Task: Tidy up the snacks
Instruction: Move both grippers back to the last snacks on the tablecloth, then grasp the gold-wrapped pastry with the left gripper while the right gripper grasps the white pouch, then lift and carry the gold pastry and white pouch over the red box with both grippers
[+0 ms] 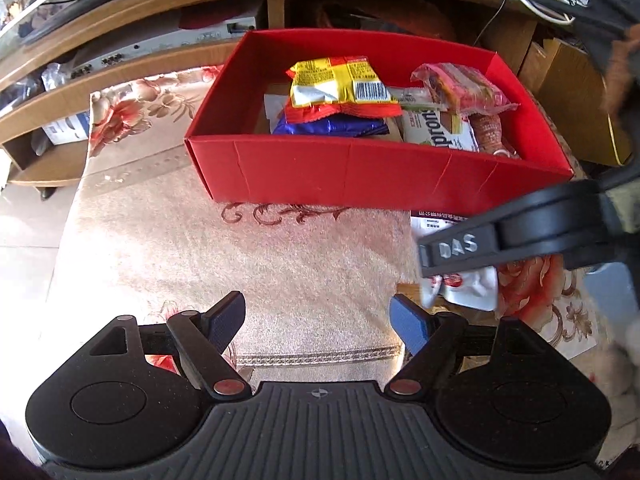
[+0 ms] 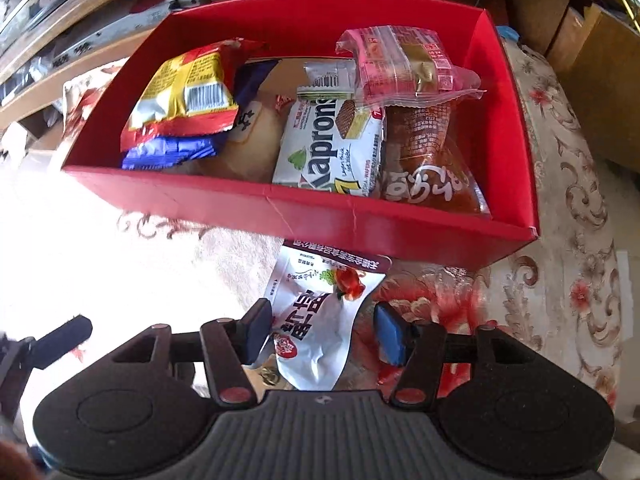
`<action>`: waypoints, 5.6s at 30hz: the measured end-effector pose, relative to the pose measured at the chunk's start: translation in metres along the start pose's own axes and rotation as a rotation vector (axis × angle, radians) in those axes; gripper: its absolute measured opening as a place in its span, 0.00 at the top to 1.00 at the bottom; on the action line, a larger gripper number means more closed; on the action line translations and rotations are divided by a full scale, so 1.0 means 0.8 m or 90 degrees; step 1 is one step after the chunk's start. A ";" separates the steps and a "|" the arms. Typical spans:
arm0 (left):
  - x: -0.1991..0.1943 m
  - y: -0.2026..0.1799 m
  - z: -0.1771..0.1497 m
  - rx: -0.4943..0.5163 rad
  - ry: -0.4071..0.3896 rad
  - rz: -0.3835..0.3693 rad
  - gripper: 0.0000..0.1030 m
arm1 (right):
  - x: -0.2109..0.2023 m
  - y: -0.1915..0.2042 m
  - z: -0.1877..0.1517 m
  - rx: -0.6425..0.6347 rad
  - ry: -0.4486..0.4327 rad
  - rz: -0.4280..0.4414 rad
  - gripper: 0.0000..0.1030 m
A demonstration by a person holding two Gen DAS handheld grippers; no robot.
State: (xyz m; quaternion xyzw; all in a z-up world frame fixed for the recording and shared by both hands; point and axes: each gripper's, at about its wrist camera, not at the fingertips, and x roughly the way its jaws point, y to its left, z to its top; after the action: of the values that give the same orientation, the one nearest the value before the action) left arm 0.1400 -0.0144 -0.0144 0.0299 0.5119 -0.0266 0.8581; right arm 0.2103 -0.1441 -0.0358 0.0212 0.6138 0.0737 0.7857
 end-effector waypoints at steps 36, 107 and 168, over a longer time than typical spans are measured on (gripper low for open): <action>0.026 -0.053 -0.007 0.065 0.047 -0.035 0.52 | -0.024 -0.027 -0.064 -0.141 -0.011 -0.044 0.66; 0.013 -0.050 -0.022 0.046 0.039 -0.032 0.53 | -0.028 -0.035 -0.082 -0.145 -0.012 -0.020 0.55; -0.063 -0.057 0.038 0.057 -0.126 -0.006 0.55 | -0.133 -0.018 -0.046 -0.128 -0.222 -0.008 0.57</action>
State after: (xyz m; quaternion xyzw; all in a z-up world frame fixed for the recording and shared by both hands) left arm 0.1390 -0.0618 0.0433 0.0631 0.4231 -0.0567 0.9021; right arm 0.1506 -0.1755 0.0557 -0.0493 0.4579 0.1249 0.8788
